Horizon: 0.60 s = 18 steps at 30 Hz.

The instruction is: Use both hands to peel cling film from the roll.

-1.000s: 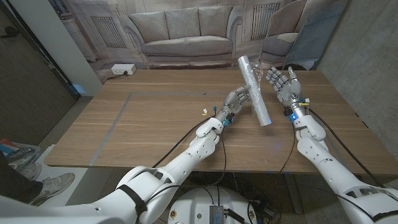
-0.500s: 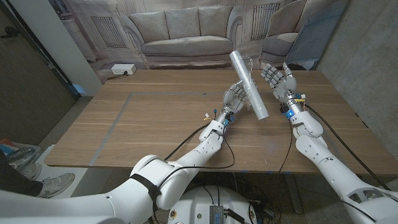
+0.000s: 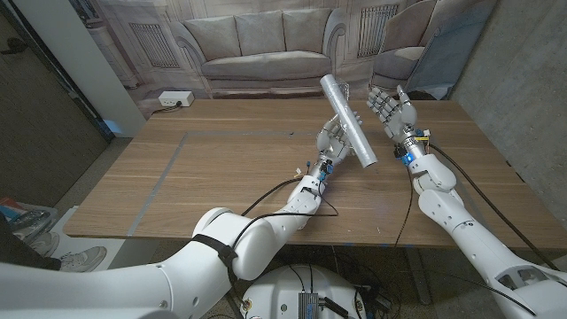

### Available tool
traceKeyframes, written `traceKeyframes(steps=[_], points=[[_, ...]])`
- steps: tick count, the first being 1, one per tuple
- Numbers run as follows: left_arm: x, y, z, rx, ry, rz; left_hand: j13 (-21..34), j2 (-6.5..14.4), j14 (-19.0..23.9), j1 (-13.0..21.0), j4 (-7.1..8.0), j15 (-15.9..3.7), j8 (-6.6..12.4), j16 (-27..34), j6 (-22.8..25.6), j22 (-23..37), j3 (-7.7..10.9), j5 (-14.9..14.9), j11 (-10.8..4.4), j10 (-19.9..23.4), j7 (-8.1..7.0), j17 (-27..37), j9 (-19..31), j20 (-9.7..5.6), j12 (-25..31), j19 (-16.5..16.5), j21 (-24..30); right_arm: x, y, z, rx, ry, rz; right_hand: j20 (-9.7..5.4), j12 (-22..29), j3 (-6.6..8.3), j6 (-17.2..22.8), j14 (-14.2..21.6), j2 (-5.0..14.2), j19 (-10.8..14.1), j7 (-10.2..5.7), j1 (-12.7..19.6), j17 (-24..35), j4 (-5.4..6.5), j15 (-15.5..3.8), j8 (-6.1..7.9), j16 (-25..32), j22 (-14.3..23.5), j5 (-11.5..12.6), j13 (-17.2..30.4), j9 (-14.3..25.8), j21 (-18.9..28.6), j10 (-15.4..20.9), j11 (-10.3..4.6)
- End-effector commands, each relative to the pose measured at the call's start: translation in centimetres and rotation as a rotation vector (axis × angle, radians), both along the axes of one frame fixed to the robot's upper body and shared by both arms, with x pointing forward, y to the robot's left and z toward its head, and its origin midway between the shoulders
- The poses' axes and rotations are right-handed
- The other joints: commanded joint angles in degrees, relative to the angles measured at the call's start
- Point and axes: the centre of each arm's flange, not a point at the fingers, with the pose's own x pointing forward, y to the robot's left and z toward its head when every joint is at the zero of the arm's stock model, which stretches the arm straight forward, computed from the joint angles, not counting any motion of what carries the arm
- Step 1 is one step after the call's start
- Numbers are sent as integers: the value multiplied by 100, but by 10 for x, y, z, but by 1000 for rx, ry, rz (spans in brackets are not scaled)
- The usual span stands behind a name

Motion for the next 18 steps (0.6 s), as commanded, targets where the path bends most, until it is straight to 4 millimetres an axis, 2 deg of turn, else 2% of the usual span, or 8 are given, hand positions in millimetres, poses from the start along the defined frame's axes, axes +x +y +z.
traceKeyframes(steps=[1, 6, 8, 10, 11, 15, 16, 18], points=[[1, 3, -3, -24, 18, -6, 17, 259, 68, 172, 1189, -268, 1576, -7, -264, 29, 1169, -68, -197, 195, -78, 25, 3641, 23, 19, 81, -18, 1, 11, 9, -16, -4, 2, -11, 20, 54, 24, 36, 173, 61, 5, -60, 11, -11, -6, 4, -10, 22, -4, 30, 11, 11, 43, -17], [0, 4, -7, -14, 5, -2, 37, 378, 105, 232, 1117, -271, 1276, -52, -715, 32, 1171, -170, -199, 152, -90, 36, 3355, 33, 5, 102, -44, 1, 13, 10, -13, -7, 6, -13, 20, 57, 22, 37, 173, 61, 4, -60, 11, -12, -6, 2, -10, 22, -4, 30, 11, 10, 48, -20], [0, 2, -9, -17, 20, -20, 51, 444, 128, 252, 1052, -251, 975, -98, -1063, 30, 1146, -264, -179, 138, -287, 35, 3002, 41, 2, 119, -78, 2, 14, 10, -13, -6, 6, -12, 18, 58, 24, 39, 173, 60, 7, -60, 11, -13, -8, 2, -9, 22, -4, 30, 11, 9, 46, -33], [-1, 1, -11, -19, 17, -12, 56, 504, 133, 267, 1040, -218, 897, -103, -1133, 31, 1148, -285, -171, 127, -325, 42, 2899, 60, 0, 113, -92, 2, 14, 10, -12, -6, 7, -10, 18, 59, 27, 39, 172, 59, 9, -60, 11, -14, -7, 2, -10, 22, -4, 30, 11, 8, 47, -22], [-1, -1, -11, -30, 36, -37, 59, 551, 127, 271, 1028, -207, 767, -114, -1278, 32, 1146, -311, -166, 130, -344, 49, 2760, 67, 2, 107, -108, 2, 14, 9, -12, -5, 7, -9, 17, 60, 26, 40, 172, 61, 11, -60, 11, -14, -6, 2, -9, 22, -4, 30, 11, 9, 47, -18], [-1, -5, -14, -56, 75, -63, 63, 594, 57, 213, 1035, -63, 470, -150, -1360, 30, 1172, -356, -70, 89, -61, 50, 2376, 139, -20, 21, -181, 2, 15, 9, -12, -5, 8, -13, 14, 62, 26, 38, 172, 58, 7, -60, 11, -15, -14, 0, -11, 22, -4, 30, 11, 7, 44, -22], [-2, -6, -15, -65, 78, -65, 62, 634, 44, 154, 1074, -38, 306, -148, -1427, 30, 1187, -378, 14, 57, 45, 48, 2203, 196, -35, -15, -213, 2, 15, 10, -13, -5, 7, -11, 14, 63, 26, 37, 172, 59, 7, -60, 11, -15, -8, 0, -11, 22, -4, 30, 11, 7, 44, -20], [-2, -9, -15, -77, 98, -73, 59, 684, -47, 67, 1131, 55, 87, -167, -1508, 30, 1212, -402, 107, 8, 67, 41, 1981, 262, -60, -60, -258, 2, 14, 10, -15, -6, 6, -15, 13, 64, 25, 38, 172, 57, 4, -60, 11, -15, -11, -1, -11, 22, -4, 30, 11, 6, 43, -22]])
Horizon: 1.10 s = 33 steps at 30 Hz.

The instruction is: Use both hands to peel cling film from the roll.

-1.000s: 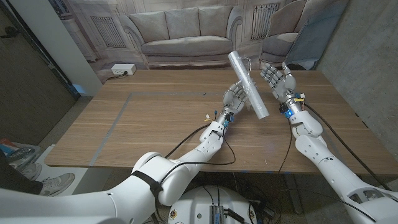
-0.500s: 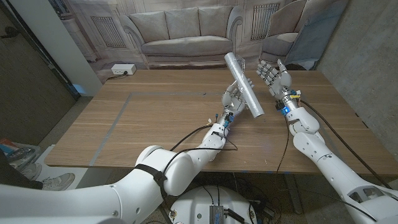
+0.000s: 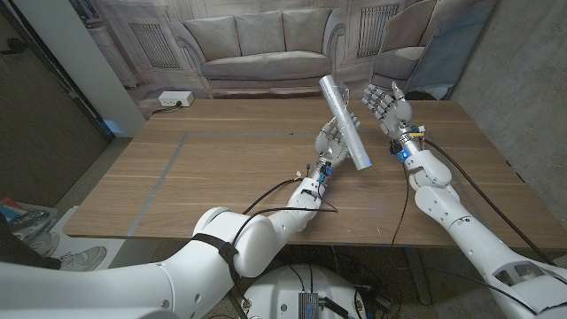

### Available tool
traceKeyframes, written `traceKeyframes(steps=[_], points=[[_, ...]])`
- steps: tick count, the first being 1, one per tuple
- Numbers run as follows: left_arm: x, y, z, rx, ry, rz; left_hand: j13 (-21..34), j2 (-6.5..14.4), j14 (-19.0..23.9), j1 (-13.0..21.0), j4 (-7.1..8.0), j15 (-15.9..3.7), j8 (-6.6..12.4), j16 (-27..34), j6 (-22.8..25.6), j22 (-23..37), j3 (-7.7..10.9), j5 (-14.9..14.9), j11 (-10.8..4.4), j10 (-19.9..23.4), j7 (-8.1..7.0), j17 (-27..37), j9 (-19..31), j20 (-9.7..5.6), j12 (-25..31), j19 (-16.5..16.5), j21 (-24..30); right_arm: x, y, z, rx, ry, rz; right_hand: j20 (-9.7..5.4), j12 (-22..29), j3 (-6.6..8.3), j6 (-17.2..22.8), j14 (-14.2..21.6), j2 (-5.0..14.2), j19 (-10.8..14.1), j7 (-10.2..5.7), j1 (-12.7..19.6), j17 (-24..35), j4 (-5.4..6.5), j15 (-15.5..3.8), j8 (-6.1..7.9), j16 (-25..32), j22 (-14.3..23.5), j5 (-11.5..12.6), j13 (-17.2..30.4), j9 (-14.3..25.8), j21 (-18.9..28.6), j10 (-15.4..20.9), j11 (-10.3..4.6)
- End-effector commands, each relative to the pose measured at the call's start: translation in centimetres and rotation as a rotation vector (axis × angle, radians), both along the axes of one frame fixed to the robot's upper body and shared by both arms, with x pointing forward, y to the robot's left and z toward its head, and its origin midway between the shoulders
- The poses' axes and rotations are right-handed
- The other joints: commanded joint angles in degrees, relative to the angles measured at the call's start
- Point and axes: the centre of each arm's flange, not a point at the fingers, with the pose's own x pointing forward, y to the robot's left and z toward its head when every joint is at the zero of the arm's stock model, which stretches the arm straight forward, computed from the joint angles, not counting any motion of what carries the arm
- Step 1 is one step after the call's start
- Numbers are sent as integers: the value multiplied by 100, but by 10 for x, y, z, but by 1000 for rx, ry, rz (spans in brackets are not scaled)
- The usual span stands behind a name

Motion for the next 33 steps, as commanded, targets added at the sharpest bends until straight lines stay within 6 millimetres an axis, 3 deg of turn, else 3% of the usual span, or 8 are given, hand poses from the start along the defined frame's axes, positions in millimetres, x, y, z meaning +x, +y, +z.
traceKeyframes(steps=[1, 5, 9, 14, 21, 25, 29, 33], points=[[-1, -9, -10, -63, 88, -56, 4, 510, -123, 236, 723, 124, -401, -13, -89, 30, 702, -51, 211, -50, 191, 12, -280, 160, -58, -66, -82, 0, 3, 3, -3, -1, 0, -15, 12, 40, 26, 38, 172, 57, 4, -60, 11, 9, -11, -1, -11, 22, -4, 30, 12, 6, 22, -1], [-2, -10, -12, -78, 91, -38, -3, 596, -200, 202, 731, 248, -562, -22, -16, 28, 796, -41, 296, -52, 283, -1, -486, 230, -63, -152, -145, -1, 3, 4, -6, -4, -1, -15, 14, 42, 29, 40, 172, 59, 6, -60, 11, 8, -7, -1, -10, 22, -4, 30, 12, 6, 31, 14], [-1, -8, -11, -66, 86, -22, -16, 619, -398, 200, 629, 300, -852, -60, -36, 23, 1002, 9, 320, -197, 163, -38, -789, 315, -126, -316, -262, -2, 3, 4, -5, -5, 2, -13, 12, 44, 31, 41, 171, 61, 9, -60, 11, 7, -15, -2, -10, 22, -5, 31, 12, 6, 29, 16], [-2, -8, -11, -72, 82, -34, -36, 367, -728, 57, 460, 244, -1204, -106, -135, 17, 1117, -11, 273, -400, -118, -96, -1147, 428, -203, -468, -405, -1, 4, 6, -5, -8, 8, -16, 12, 46, 30, 41, 169, 64, 7, -61, 11, 7, -11, -3, -10, 22, -5, 31, 12, 6, 35, 20], [-3, -8, -12, -86, 80, -29, -52, 110, -987, 43, 43, 289, -1476, -107, -147, 2, 1364, -23, 250, -606, -205, -145, -1476, 601, -244, -594, -574, -1, 5, 6, -5, -10, 11, -20, 6, 50, 28, 41, 171, 61, -3, -61, 11, 6, -15, -6, -10, 22, -5, 31, 12, 4, 26, 8], [-4, -7, -12, -75, 60, -17, -55, 29, -1027, 32, -70, 319, -1542, -97, -149, -3, 1436, -22, 290, -656, -195, -146, -1557, 607, -249, -618, -624, -1, 5, 6, -4, -10, 10, -24, 5, 53, 30, 40, 173, 61, -1, -61, 11, 7, -19, -6, -11, 23, -5, 31, 12, 4, 27, -1], [-5, -8, -12, -78, 55, -18, -54, -140, -1071, -215, 1, 311, -1622, -64, -113, 17, 1329, -141, 311, -681, -187, -116, -1666, 614, -237, -619, -666, -2, 4, 6, -2, -10, 9, -23, 4, 56, 30, 41, 175, 61, 0, -61, 11, 6, -18, -6, -11, 23, -5, 31, 12, 4, 28, -1], [-5, -8, -12, -71, 51, -10, -49, -295, -1115, -865, 382, 305, -1800, 4, -98, 49, 975, -556, 295, -731, -223, -56, -1869, 603, -215, -602, -734, -3, 4, 5, -2, -10, 7, -21, 5, 59, 33, 42, 176, 60, -3, -61, 11, 6, -16, -6, -11, 23, -5, 31, 12, 3, 33, 2]])
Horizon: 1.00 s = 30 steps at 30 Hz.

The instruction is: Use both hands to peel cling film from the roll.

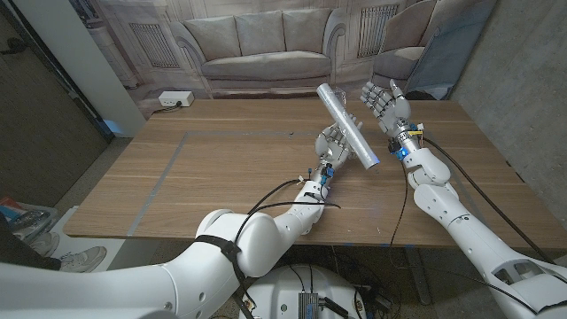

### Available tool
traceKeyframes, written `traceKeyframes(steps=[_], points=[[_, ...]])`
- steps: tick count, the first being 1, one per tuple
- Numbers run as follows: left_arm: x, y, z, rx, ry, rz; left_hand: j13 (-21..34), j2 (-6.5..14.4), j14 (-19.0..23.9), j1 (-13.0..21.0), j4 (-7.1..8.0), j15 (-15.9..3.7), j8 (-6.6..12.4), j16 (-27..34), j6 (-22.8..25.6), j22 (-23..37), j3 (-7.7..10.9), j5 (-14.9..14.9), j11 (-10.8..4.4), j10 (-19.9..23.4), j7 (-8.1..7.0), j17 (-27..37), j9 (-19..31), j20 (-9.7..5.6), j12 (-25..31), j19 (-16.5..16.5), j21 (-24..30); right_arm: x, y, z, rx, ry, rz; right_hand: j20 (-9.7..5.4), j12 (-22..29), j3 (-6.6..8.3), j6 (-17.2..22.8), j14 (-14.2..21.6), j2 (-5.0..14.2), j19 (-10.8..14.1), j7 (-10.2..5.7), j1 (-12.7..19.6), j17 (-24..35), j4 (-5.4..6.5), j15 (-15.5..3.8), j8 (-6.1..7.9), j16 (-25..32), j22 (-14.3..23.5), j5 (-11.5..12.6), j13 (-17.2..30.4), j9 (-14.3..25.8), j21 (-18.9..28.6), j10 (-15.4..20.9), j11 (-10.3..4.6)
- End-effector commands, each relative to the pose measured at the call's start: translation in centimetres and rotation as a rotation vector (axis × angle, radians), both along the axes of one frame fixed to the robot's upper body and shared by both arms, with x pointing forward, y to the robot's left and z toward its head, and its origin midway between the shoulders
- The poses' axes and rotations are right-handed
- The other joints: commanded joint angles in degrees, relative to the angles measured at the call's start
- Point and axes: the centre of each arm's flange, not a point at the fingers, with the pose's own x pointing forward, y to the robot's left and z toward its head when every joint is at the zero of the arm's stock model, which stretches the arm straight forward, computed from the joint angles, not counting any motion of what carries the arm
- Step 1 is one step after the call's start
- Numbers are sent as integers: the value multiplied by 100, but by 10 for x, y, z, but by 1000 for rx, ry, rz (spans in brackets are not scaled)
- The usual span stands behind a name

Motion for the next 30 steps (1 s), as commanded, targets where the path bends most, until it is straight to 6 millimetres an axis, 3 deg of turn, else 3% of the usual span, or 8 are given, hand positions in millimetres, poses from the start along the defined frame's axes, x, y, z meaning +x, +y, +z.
traceKeyframes(steps=[1, 6, 10, 16, 18, 19, 23, 30], points=[[-1, 0, 0, 0, -12, 3, 22, -313, -76, -796, 344, -13, -161, 74, 38, 37, -448, -410, -16, -52, -51, 63, -181, 7, 38, 50, -86, -2, 0, -1, 2, -1, -2, -22, 5, 43, 34, 42, 176, 57, -2, -61, 11, -11, -18, -6, -11, 23, -5, 31, 12, 1, 34, -1], [-4, 1, 0, 5, -41, 24, 17, -1065, -117, -1565, 568, -29, -316, 85, 32, 37, -1185, -484, -21, -73, -55, 46, -362, -2, 55, 106, -180, -4, 0, 0, 2, -2, -3, -25, 4, 45, 31, 43, 175, 59, 4, -62, 11, -11, -16, -8, -11, 23, -5, 31, 12, 2, 36, 0], [-5, 0, 0, -20, -36, 2, 15, -1210, -123, -1682, 576, -42, -345, 83, 54, 36, -1330, -456, -49, -119, -27, 34, -405, -24, 42, 159, -192, -4, 1, 0, -1, -3, 0, -21, 3, 47, 34, 42, 175, 60, 7, -62, 12, -11, -14, -8, -11, 23, -5, 31, 12, 2, 36, -2], [-10, 3, 2, -30, -46, 26, 17, -596, -121, -1563, 675, -40, -370, 110, 139, 46, -1125, -376, -39, -116, -68, 57, -473, -29, 54, 198, -229, -5, 3, 1, -2, -6, 6, -22, 0, 51, 36, 44, 174, 62, 4, -62, 11, -12, -21, -8, -11, 23, -6, 31, 13, 2, 33, 9], [-14, 4, 2, -1, -22, 75, 16, -201, -97, -1272, 561, -75, -323, 99, 373, 44, -885, -416, -95, -82, -242, 16, -531, -31, 65, 234, -268, -5, 3, 1, -2, -7, 6, -22, 0, 52, 39, 44, 174, 63, 7, -62, 11, -12, -14, -7, -11, 23, -6, 31, 13, 2, 34, 5], [-18, 6, 2, 21, 55, 68, 17, 150, -113, -1107, 526, -107, -236, 98, 642, 47, -731, -428, -144, -87, -370, 26, -554, 1, 58, 215, -310, -6, 4, 1, -1, -8, 9, -22, 1, 52, 40, 44, 173, 63, 6, -62, 11, -12, -13, -7, -11, 23, -6, 31, 13, 2, 36, 8], [-24, 8, 2, 57, 116, 150, 19, 734, 2, -782, 410, -207, 96, 139, 1424, 51, -468, -380, -282, 214, -390, 42, -542, -102, 136, 397, -302, -8, 6, 1, -11, -9, 17, -24, 0, 54, 40, 43, 173, 63, 7, -62, 11, -13, -14, -8, -11, 23, -6, 31, 13, 2, 37, 3], [-26, 15, -3, 127, 212, 227, 8, 870, 528, -588, 543, -346, 97, 295, 1496, 54, -272, -412, -449, 803, -295, 58, -569, -236, 275, 666, -236, -11, 9, 1, -58, 12, 16, -30, -4, 69, 32, 30, 183, 61, 1, -46, 9, -25, -21, -12, -17, 23, -4, 31, 12, 0, 30, -6]])
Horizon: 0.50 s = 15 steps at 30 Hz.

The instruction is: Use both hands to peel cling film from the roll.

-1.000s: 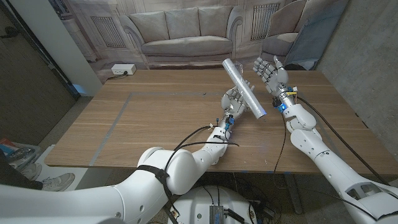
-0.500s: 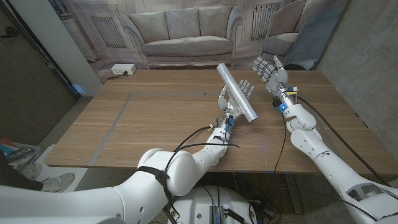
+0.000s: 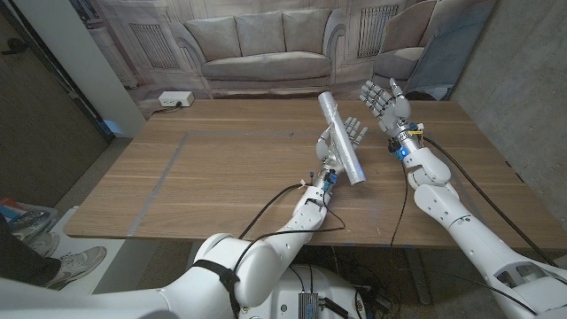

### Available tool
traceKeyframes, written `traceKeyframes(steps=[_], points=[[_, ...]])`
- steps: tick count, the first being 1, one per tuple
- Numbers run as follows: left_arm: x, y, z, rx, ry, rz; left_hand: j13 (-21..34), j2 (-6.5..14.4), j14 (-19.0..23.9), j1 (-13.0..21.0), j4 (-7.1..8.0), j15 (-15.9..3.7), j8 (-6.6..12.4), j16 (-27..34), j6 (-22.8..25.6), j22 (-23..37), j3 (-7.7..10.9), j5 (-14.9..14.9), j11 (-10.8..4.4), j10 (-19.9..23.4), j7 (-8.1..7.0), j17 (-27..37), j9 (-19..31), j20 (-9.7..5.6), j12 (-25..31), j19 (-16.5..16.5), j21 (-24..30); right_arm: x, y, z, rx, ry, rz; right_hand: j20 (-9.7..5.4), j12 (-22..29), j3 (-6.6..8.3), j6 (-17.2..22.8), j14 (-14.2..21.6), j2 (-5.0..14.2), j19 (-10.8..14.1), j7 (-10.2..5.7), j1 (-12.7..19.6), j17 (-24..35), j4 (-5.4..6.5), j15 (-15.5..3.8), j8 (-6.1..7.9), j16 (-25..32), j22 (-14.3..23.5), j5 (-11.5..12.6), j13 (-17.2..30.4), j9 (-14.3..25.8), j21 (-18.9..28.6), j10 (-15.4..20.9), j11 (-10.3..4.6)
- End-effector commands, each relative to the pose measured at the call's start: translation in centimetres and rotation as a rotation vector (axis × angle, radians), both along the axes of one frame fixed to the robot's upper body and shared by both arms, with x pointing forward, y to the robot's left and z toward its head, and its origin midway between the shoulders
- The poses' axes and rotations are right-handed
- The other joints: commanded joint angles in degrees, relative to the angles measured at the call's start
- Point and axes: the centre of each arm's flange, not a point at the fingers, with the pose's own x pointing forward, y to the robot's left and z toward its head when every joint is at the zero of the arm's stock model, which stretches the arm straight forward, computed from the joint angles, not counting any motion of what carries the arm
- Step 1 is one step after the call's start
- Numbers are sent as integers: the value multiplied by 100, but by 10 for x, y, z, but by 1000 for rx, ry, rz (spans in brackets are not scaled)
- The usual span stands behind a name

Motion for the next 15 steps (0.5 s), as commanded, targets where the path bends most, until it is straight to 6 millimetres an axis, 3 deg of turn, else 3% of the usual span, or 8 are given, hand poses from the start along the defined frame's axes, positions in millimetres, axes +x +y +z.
traceKeyframes(steps=[1, 4, 5, 8, 15], points=[[-17, 19, 33, 26, 217, 215, 4, 776, 310, 635, 245, -266, 93, 72, 733, 12, 359, -3, -154, 403, -297, 7, -20, -105, 89, 153, 54, -6, 6, 1, -81, 38, -9, -20, -8, 90, 24, 30, 215, 88, -5, 29, 6, -58, -28, -14, -15, 19, 0, 31, 11, 8, 22, -16], [-18, 22, 31, 50, 252, 254, 2, 755, 394, 725, 251, -278, 234, 62, 1098, 11, 417, -25, -183, 502, -264, 2, -24, -178, 75, 274, 84, -9, 6, 2, -120, 64, -27, 7, 14, 157, 56, 99, 218, 183, 14, 174, 2, -179, 24, -1, 6, 13, -11, 30, 9, 35, 87, 30], [-19, 22, 31, 47, 258, 257, 6, 745, 404, 782, 237, -304, 337, 54, 1279, 10, 425, -38, -204, 496, -193, 15, 14, -200, 45, 299, 85, -10, 7, 3, -135, 72, -33, -1, 21, 180, 80, 132, 215, 208, 13, 229, 2, -226, 24, 8, 15, 11, -17, 30, 8, 40, 111, 28], [-22, 24, 31, 63, 288, 284, 12, 755, 403, 858, 221, -327, 360, 34, 1206, 10, 454, -43, -226, 312, -189, 24, 71, -247, -49, 361, 98, -12, 7, 4, -161, 109, -47, 35, 58, 251, 183, 244, 185, 347, 45, 427, 2, -400, 47, 37, 30, 8, -49, 31, 8, 75, 239, 40], [-27, 25, 36, 65, 309, 277, 34, 751, 416, 1004, 196, -381, 375, 9, 800, 13, 439, -69, -217, 160, -97, 71, 254, -343, -114, 449, 112, -22, 7, 13, -310, 187, -105, 100, 74, 255, 248, 401, 75, 512, 110, 565, 4, -553, 120, 44, 52, 8, -86, 31, 7, 117, 325, 85]])
